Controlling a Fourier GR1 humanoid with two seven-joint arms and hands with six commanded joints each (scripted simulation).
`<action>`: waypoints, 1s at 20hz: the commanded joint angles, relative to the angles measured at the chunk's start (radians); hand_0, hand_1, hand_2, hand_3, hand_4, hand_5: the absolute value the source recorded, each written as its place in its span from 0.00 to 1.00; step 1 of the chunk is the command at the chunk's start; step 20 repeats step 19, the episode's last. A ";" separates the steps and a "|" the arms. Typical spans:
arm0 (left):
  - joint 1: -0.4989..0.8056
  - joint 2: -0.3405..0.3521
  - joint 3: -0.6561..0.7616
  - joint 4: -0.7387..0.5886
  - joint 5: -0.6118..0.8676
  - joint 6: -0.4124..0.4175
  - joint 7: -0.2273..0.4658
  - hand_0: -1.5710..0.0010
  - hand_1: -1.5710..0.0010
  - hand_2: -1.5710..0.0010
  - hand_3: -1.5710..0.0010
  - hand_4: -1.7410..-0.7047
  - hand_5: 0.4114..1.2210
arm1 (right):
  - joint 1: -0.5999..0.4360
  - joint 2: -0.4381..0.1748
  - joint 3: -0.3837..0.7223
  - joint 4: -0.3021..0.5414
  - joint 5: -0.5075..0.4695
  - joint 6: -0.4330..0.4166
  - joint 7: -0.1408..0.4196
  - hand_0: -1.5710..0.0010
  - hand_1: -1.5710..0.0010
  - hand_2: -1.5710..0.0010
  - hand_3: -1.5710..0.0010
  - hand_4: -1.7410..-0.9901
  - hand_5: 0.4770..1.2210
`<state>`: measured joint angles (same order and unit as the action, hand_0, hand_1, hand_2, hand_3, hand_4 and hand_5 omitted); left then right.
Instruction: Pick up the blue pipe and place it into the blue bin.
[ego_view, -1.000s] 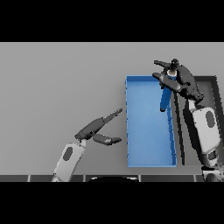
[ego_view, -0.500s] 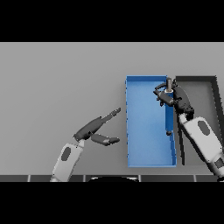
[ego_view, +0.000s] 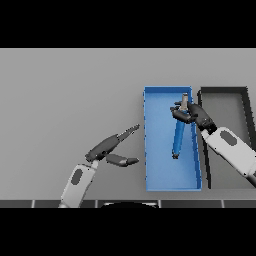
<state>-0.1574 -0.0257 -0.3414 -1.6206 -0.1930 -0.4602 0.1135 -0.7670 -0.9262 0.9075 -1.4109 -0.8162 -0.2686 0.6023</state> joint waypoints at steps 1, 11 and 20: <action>0.004 0.001 -0.002 0.000 -0.001 0.000 -0.007 1.00 1.00 1.00 1.00 0.83 0.02 | 0.000 -0.005 0.014 0.005 -0.003 0.007 0.007 0.90 0.91 0.91 0.95 0.88 0.61; 0.006 0.003 -0.005 -0.010 -0.007 0.004 -0.003 1.00 1.00 1.00 1.00 0.82 0.02 | -0.039 -0.017 0.105 0.034 0.014 0.033 0.007 0.99 0.99 0.99 0.99 0.95 0.28; 0.018 0.013 -0.004 -0.031 -0.003 0.001 0.001 1.00 1.00 1.00 1.00 0.83 0.02 | -0.047 -0.013 0.121 0.046 0.008 0.063 -0.001 1.00 1.00 1.00 1.00 0.96 0.22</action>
